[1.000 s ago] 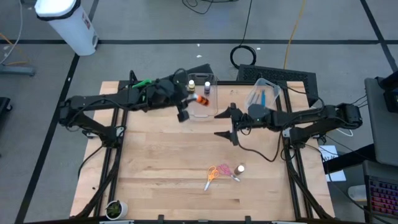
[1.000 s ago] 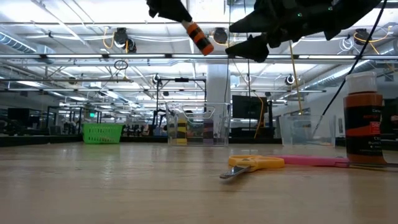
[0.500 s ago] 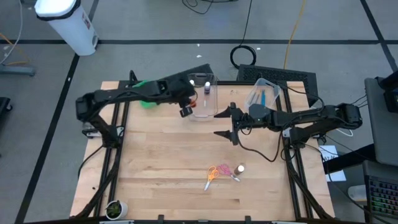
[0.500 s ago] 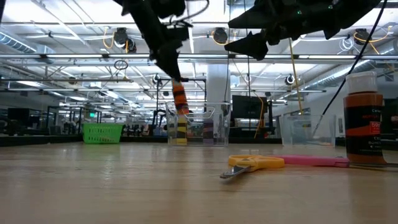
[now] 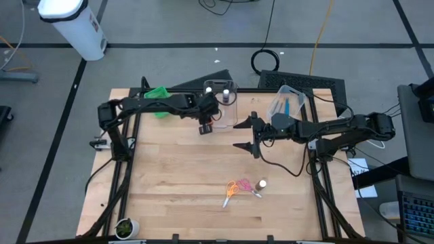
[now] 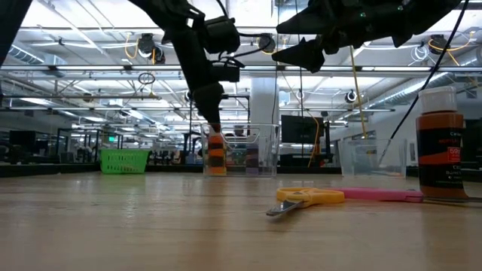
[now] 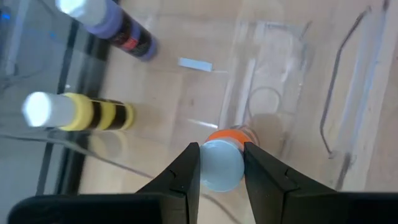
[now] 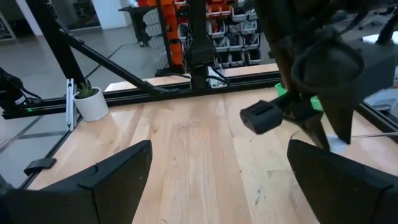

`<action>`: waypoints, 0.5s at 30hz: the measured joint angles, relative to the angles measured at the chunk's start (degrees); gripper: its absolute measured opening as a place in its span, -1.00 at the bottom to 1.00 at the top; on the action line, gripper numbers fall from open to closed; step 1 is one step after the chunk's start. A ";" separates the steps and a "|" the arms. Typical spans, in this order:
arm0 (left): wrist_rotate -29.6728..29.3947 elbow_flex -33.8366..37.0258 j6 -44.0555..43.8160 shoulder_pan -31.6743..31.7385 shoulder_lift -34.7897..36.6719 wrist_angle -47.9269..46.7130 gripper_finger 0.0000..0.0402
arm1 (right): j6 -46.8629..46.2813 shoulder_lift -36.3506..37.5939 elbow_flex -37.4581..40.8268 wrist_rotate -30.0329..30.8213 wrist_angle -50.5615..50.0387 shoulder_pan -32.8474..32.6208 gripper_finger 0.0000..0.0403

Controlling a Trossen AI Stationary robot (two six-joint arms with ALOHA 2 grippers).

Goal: Pick & Place Paint Supplies
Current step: Put the orange paint bottle into the transparent bin, then put the brown paint bottle into the transparent bin

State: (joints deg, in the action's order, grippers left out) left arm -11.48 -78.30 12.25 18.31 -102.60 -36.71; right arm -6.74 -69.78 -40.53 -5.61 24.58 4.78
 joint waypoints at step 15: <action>0.93 0.02 -0.40 -0.11 -0.78 -0.12 0.07 | 0.11 0.00 -0.02 0.00 -0.35 0.00 0.81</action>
State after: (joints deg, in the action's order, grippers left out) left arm -10.55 -78.28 11.85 18.20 -103.38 -36.83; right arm -6.63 -69.78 -40.56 -5.61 24.22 4.78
